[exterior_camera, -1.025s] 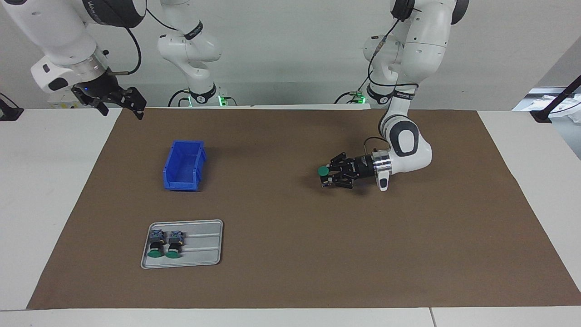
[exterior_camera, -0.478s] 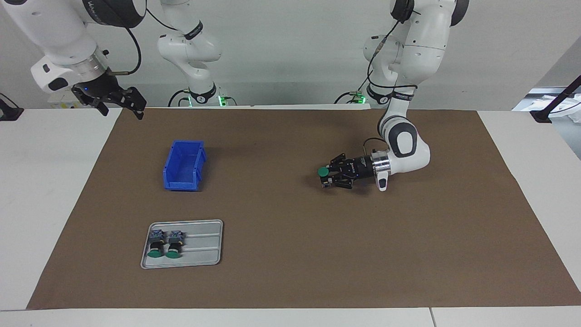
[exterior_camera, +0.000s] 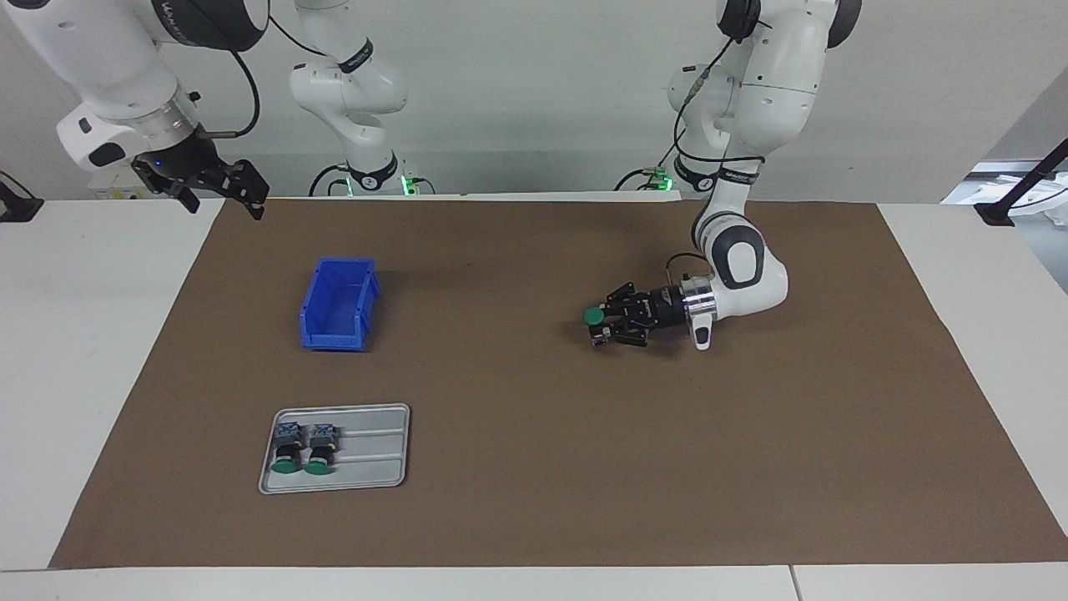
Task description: Place and press button with both arms
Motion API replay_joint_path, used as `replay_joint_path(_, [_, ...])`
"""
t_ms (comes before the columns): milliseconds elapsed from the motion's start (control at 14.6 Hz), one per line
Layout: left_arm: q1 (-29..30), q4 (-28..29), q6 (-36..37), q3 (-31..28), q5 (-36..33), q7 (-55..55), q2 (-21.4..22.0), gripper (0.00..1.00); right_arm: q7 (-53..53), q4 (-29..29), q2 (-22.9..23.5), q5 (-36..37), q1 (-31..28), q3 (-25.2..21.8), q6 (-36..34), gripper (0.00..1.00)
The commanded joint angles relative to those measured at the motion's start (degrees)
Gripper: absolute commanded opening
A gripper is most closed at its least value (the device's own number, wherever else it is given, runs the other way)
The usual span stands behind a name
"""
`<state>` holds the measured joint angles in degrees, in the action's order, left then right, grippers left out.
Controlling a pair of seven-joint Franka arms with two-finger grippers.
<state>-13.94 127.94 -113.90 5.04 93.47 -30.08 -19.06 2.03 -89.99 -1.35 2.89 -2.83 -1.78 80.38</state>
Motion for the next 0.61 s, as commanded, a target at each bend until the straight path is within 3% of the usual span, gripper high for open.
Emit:
replay_joint_path(0, [-1.2,1.0,-1.7,-0.2,1.9,1.3,0.3,0.08,-1.3,-1.0,-0.8,0.1,-0.3,0.2,0.1,0.99])
replay_joint_path(546, [-1.4,0.9,-1.9,-0.3,2.0,1.5,0.3,0.20,-1.3,-1.0,-0.8,0.1,-0.3,0.2,0.2,0.99])
